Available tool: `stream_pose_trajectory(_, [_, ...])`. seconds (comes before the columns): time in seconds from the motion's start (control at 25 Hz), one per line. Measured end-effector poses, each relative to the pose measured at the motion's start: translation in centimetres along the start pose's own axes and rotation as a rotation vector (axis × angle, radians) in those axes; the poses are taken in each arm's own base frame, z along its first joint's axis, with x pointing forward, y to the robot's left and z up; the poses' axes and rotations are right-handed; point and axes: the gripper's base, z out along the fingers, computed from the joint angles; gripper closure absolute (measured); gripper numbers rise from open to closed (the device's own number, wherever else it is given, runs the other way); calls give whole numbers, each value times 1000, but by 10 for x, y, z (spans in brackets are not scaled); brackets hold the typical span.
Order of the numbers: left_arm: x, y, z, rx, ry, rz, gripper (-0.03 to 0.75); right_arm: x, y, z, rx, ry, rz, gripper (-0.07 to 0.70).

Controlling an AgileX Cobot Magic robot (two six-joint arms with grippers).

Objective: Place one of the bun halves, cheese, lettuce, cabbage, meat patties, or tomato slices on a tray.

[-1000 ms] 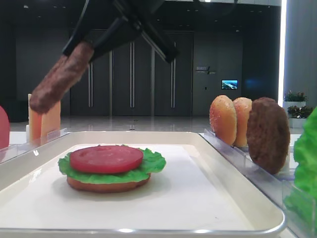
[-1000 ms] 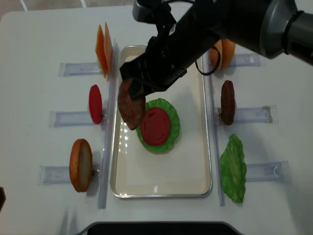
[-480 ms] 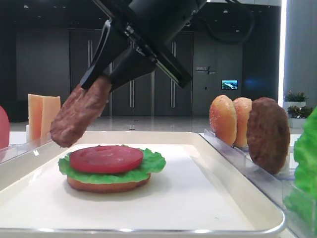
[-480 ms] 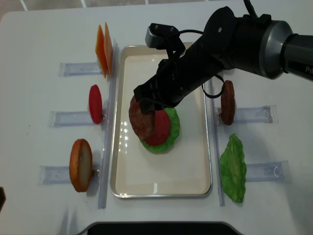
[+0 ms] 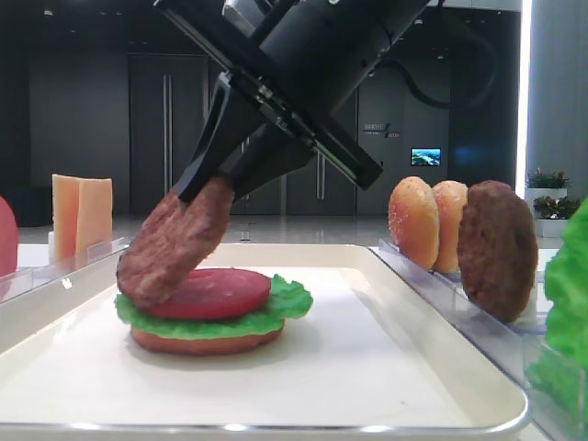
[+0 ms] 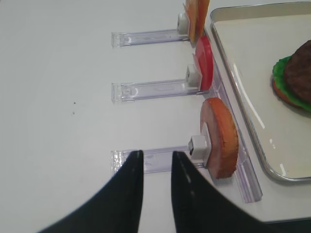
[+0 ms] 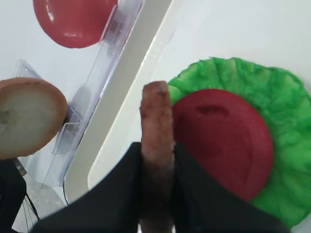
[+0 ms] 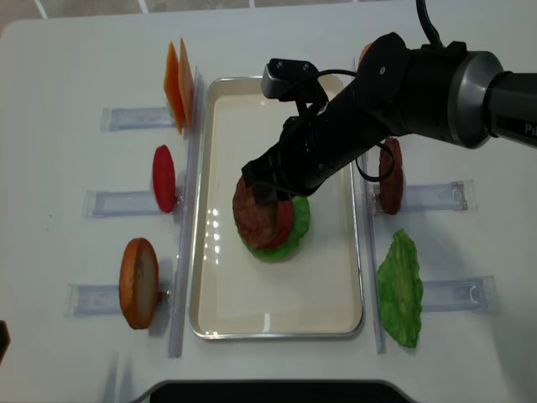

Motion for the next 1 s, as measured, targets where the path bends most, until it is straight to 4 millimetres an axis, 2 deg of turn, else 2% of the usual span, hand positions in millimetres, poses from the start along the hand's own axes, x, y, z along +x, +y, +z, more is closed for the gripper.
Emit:
stream_pose_trajectory(0.28, [0,0,0,0,0,6,566,-1,-3,-2,3,-5,7,504])
stream_pose_trajectory(0.36, [0,0,0,0,0,7,566,-2,-4,-2,9,-5,2,438])
stream_pose_trajectory(0.48, [0,0,0,0,0,9,566,-1,-7,-4,42,19,-48,289])
stream_pose_trajectory(0.52, [0,0,0,0,0,9,566,-3,-6,-6,55,33,-51,267])
stream_pose_trajectory(0.64, [0,0,0,0,0,9,566,-21,-1,-29,146,62,-70,239])
stream_pose_trajectory(0.84, [0,0,0,0,0,9,566,-52,8,-84,468,75,-43,234])
stream_pose_trajectory(0.92, [0,0,0,0,0,9,566,-57,6,-94,531,66,-34,232])
stream_pose_trajectory(1.0, [0,0,0,0,0,9,566,-58,-4,-102,562,75,1,232])
